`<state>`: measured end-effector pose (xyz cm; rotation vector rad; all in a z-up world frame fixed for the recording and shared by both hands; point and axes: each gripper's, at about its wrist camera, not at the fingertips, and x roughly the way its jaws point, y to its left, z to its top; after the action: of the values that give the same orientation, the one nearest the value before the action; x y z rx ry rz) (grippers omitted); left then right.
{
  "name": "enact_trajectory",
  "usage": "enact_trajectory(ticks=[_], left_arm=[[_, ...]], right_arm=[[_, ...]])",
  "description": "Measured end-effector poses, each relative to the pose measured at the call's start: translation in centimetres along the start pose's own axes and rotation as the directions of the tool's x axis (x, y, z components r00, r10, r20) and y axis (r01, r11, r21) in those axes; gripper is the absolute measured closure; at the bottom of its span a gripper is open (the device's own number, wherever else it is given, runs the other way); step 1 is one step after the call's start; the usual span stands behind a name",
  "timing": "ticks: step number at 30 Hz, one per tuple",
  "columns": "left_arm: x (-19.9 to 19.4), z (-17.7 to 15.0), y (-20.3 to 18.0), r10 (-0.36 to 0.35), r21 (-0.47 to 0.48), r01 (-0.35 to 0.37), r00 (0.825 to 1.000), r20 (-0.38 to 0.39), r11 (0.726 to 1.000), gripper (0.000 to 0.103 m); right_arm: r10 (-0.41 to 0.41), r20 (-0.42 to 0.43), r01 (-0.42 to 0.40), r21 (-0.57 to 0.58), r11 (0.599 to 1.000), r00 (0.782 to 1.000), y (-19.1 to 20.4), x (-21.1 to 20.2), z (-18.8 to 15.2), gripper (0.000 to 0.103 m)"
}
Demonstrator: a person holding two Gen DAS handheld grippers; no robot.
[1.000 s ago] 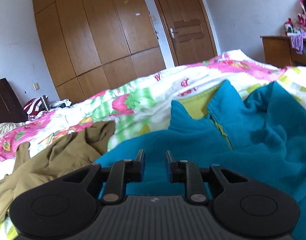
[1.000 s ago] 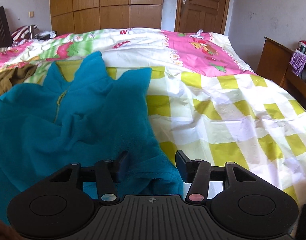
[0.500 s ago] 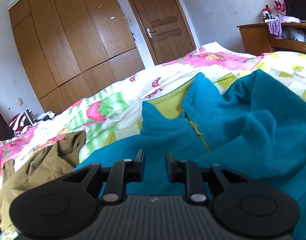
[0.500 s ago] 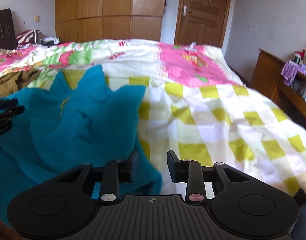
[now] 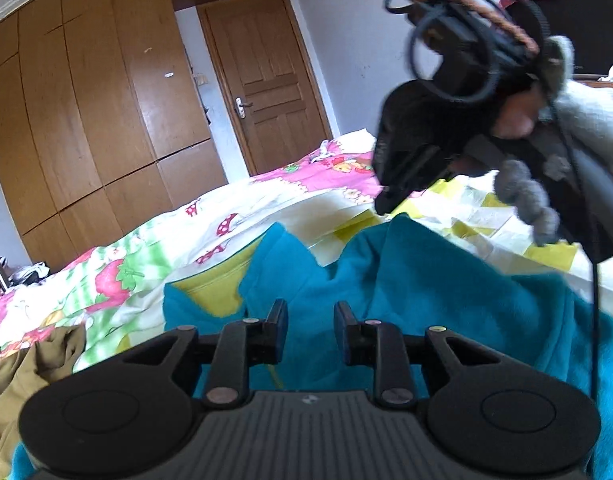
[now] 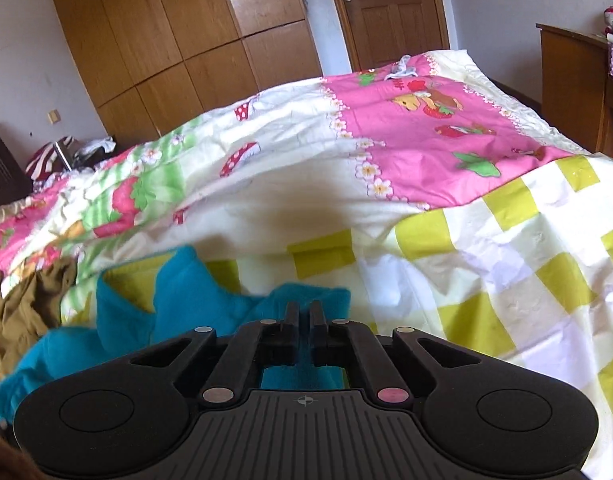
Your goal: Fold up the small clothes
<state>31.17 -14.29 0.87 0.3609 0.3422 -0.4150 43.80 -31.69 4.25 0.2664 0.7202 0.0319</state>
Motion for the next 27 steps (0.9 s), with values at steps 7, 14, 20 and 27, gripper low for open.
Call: enact_trajectory(ticks=[7,14,20,27], left_arm=[[1.6,0.9,-0.7,-0.083,0.012,0.084,0.995,-0.045,0.996,0.055],[5.0,4.3,0.2,-0.254,-0.037,0.251,0.960,-0.120,0.967,0.044],[8.7,6.6,-0.8,-0.297,-0.024,0.298,0.937,-0.185,0.954,0.044],[10.7,7.6,-2.8,-0.375,0.043,0.406,0.876,-0.302,0.913,0.044]], right_arm=[[-0.017,0.026,0.019,-0.060,0.998,1.000,-0.6,-1.2,0.4,0.093],[-0.065,0.150,0.109,-0.305,0.946,0.986,-5.7,-11.6,-9.0,0.074],[-0.038,0.236,0.190,-0.664,0.723,0.971,-3.4,-13.1,-16.0,0.051],[0.015,0.355,0.294,-0.797,0.527,0.935,-0.4,-10.1,-18.5,0.050]])
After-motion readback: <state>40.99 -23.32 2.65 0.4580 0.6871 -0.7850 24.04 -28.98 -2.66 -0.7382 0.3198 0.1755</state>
